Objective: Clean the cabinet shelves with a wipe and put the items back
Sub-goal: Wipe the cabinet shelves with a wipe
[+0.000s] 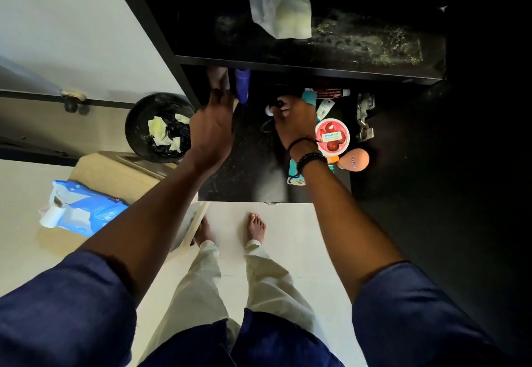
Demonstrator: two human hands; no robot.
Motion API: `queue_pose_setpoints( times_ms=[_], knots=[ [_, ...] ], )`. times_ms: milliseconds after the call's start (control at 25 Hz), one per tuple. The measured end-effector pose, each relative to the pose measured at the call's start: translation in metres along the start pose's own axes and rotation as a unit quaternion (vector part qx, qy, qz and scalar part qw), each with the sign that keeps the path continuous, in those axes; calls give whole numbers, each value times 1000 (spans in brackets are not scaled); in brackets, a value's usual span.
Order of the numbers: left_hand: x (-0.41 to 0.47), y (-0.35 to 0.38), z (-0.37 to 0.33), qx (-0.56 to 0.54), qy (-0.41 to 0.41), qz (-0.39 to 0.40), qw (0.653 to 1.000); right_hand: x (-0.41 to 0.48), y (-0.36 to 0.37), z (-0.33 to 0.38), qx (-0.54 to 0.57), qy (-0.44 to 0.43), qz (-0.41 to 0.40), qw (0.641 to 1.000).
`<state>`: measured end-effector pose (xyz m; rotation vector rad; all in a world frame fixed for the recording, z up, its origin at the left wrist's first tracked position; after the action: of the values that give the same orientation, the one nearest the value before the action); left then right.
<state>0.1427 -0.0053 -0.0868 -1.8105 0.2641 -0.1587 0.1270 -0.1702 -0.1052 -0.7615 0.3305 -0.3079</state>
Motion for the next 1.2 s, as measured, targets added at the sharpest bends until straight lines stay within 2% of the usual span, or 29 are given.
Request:
queue_pose_setpoints(
  times_ms=[120,200,320,440,720,800,1080,1200],
  knots=[
    [-1,-10,-36,27,121,-29,992,12,-48,-28,-66,41,-60,995],
    [6,-14,-66,26,168,-51,984,17,-71,-45,-122,79,-74,987],
    [28,2,-91,2,152,-7,988,18,-89,-59,-142,134,-79,978],
    [48,33,-101,7,142,52,989,21,-97,-64,-166,130,-69,975],
    [70,41,-114,-12,126,26,992,28,-94,-63,-218,90,-32,971],
    [73,43,-118,-1,129,41,991,30,-93,-64,-230,88,-21,969],
    [70,38,-107,-23,118,13,993,30,-87,-66,-234,90,-12,968],
    [73,38,-101,31,115,54,991,28,-86,-66,-224,95,-12,970]
  ],
)
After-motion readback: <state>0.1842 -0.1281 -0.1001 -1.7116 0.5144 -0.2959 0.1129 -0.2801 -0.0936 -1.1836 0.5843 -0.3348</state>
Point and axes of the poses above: each hand's wrist, its own x-axis towards the middle knuckle, its own y-axis out of the palm, z = x × y, the point moved 4 cm from there along x, towards the middle knuckle, and after that the axes turned 4 degrees about x, right-handed, at the moved point
